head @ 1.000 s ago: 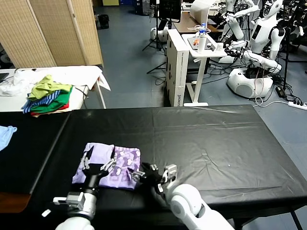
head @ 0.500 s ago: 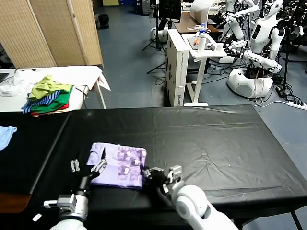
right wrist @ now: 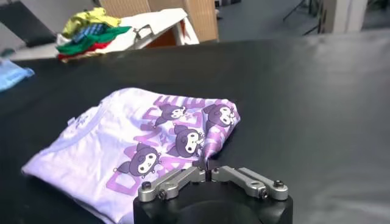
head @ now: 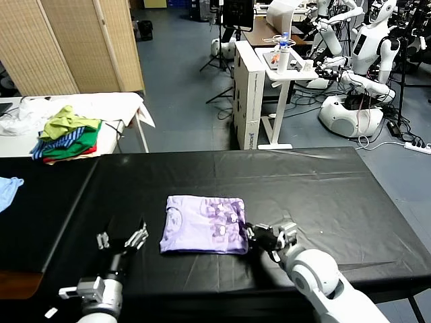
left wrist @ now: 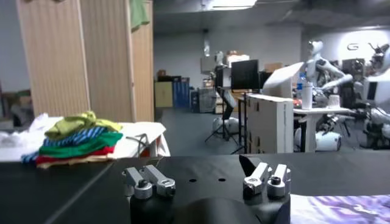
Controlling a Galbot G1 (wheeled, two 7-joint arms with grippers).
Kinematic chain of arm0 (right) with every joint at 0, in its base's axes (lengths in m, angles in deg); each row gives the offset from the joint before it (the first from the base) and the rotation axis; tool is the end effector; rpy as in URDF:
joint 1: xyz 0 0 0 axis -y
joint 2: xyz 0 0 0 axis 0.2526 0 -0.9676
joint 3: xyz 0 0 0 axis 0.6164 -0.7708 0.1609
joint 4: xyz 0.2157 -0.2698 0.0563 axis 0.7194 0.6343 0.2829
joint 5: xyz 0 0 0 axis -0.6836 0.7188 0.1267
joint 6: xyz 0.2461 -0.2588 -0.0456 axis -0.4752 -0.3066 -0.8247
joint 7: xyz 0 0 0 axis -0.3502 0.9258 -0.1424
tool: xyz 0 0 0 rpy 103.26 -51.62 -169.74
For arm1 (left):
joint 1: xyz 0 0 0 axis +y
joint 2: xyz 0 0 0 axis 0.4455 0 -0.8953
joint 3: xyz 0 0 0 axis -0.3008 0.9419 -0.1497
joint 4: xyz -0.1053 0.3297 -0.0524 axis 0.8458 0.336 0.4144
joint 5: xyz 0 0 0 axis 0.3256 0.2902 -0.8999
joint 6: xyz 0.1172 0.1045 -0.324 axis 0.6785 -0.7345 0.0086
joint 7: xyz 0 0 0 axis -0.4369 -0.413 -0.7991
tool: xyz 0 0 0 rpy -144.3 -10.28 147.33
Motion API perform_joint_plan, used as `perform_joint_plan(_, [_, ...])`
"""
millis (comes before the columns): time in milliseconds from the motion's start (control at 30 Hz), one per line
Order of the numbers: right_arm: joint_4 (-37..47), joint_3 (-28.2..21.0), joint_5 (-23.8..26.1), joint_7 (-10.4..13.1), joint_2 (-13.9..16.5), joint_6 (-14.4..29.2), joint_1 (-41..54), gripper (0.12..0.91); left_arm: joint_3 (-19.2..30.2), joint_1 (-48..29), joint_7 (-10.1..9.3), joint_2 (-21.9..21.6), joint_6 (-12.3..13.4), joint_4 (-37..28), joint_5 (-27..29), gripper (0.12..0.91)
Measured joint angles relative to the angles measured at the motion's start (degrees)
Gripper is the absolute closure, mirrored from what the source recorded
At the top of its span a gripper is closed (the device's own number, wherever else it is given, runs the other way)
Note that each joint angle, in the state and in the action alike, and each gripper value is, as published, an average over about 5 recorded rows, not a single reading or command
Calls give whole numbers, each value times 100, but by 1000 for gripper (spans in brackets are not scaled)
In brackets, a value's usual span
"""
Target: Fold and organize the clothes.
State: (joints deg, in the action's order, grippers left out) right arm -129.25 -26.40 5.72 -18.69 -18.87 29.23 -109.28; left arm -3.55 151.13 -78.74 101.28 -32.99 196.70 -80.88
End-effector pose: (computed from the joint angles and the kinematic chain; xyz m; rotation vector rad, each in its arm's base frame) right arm 0.2904 -0.0101 -0.2706 0.6995 -2.5290 0.0253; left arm 0.1628 0.0375 -0.2838 0.1225 -3.0388 0.0279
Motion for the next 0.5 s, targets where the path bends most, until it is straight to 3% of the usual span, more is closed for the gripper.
perform_joint_plan(167, [-154,115,308,-62,151,267,-178,450,-58,91,76,-59,40,4,-122,123])
perform_joint_plan(300, [-269,199,476,26,209,460,-333,219,-77,183,95,-131,55,33,-239,123])
perform_joint_plan(367, [-347,259,487,120,237,516,-434,150,-69,254,41,-174,1,77,-291,123])
perform_joint_plan(500, [-576,445,469,301,324,666,-704,120,-55,490,-100,-313,-156,227,-465,123])
